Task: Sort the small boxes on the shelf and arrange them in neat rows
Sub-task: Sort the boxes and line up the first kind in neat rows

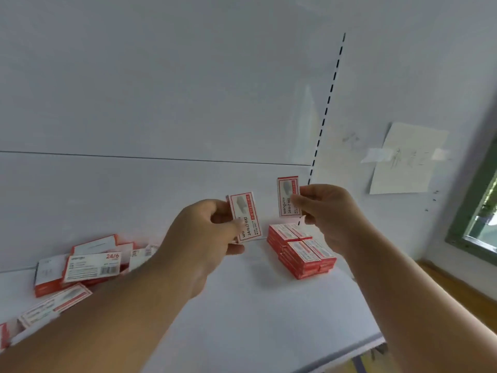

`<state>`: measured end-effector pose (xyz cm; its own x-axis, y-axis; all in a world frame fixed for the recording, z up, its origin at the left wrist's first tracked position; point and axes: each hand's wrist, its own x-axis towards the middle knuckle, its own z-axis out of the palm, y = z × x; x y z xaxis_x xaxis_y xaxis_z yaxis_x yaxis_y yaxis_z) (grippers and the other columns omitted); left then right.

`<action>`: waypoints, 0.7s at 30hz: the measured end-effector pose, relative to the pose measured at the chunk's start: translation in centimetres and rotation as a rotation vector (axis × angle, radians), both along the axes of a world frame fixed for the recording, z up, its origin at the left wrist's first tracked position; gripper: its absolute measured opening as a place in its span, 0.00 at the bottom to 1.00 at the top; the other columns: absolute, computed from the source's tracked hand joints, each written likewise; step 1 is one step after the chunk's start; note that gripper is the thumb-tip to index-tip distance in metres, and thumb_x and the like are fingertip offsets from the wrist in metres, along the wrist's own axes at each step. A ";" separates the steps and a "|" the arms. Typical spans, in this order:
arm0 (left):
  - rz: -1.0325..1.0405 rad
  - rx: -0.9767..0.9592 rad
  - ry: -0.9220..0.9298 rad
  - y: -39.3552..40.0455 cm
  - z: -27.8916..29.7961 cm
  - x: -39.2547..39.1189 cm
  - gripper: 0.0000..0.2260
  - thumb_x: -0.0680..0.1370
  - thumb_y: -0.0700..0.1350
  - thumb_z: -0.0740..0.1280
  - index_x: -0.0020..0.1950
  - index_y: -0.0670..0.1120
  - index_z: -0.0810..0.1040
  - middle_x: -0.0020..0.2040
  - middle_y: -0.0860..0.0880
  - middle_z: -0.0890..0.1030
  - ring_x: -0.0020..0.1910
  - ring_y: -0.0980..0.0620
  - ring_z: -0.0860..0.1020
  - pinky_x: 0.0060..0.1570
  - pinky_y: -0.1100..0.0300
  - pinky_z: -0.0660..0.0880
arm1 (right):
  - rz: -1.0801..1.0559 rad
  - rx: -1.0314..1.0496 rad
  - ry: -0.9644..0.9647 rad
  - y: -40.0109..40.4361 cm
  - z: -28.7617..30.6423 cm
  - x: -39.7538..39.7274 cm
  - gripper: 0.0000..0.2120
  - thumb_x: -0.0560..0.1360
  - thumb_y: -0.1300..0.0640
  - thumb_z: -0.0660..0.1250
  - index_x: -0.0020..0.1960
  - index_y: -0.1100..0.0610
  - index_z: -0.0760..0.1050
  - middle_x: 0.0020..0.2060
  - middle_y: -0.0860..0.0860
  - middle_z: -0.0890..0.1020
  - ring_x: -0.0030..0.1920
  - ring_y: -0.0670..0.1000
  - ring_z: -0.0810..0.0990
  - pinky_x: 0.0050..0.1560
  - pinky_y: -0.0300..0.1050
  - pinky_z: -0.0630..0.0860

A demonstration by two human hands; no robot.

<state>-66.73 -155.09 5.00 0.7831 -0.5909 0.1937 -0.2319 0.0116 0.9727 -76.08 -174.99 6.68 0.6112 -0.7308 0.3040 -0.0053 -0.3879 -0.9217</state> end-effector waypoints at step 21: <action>0.370 0.559 -0.289 -18.9 -4.0 1.3 0.08 0.72 0.47 0.75 0.40 0.48 0.76 0.40 0.49 0.82 0.43 0.47 0.82 0.44 0.53 0.80 | 0.192 -0.585 0.768 -13.9 -2.5 2.4 0.15 0.75 0.50 0.71 0.53 0.61 0.79 0.48 0.55 0.83 0.49 0.54 0.82 0.49 0.49 0.81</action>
